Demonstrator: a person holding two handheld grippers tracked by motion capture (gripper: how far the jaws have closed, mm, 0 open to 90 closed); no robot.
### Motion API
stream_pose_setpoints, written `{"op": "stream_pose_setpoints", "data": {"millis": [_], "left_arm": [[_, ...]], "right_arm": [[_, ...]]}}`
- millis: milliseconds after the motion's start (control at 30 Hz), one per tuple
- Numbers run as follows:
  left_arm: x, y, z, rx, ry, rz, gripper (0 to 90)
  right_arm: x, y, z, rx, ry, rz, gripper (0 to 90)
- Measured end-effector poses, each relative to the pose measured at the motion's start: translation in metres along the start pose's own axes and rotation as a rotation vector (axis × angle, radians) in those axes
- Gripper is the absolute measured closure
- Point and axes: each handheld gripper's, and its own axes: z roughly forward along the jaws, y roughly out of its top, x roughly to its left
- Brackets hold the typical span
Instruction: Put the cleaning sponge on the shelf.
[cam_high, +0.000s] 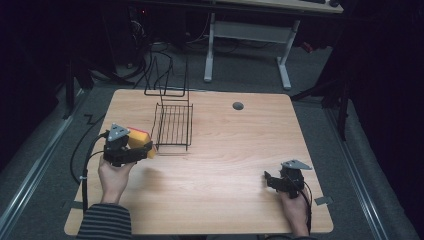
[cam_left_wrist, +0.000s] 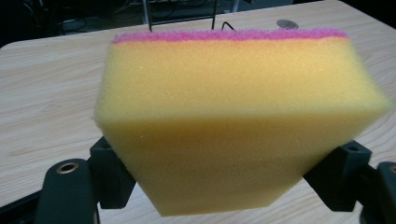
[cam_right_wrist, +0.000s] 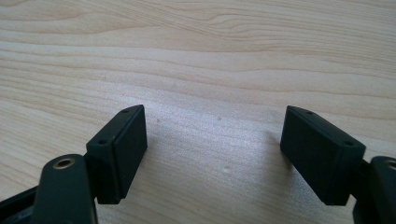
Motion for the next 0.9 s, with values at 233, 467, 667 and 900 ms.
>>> {"op": "stream_pose_setpoints", "data": {"millis": [233,467,667,900], "left_arm": [[-0.003,0.009,0.004,-0.006,-0.015,0.003,23.2],[-0.008,0.018,0.011,0.003,-0.015,0.020,23.2],[-0.011,0.026,0.020,0.009,-0.020,0.023,23.3],[-0.012,0.030,0.028,0.006,-0.024,0.015,23.3]], "right_arm": [[0.000,0.000,0.000,0.000,0.000,0.000,23.2],[0.000,0.000,0.000,0.000,0.000,0.001,23.2],[0.000,0.000,0.000,0.000,0.001,0.000,23.1],[0.000,0.000,0.000,0.000,0.002,0.000,23.1]]}}
